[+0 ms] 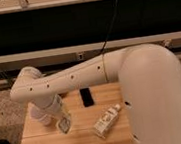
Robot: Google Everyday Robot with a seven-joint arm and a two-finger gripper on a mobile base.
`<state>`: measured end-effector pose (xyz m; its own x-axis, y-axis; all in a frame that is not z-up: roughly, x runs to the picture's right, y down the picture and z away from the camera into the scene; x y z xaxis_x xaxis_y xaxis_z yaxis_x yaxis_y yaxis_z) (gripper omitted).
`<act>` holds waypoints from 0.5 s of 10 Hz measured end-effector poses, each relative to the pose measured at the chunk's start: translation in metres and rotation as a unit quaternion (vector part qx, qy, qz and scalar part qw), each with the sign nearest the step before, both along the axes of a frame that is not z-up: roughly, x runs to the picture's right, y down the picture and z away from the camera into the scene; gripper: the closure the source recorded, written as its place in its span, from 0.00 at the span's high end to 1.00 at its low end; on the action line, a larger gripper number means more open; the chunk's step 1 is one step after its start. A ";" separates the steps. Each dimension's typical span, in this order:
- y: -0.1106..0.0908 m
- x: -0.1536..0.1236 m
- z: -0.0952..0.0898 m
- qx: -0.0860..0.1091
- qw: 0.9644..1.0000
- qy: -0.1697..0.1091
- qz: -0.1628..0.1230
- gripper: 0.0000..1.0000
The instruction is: Place the white sponge in the ceramic cup
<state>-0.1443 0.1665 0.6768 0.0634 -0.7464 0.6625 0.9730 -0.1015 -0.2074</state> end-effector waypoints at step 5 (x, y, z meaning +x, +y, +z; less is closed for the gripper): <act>-0.028 -0.026 -0.002 0.002 0.999 -0.040 0.002 0.01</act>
<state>-0.1707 0.1380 0.6751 0.0126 -0.7483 0.6633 0.9868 -0.0976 -0.1289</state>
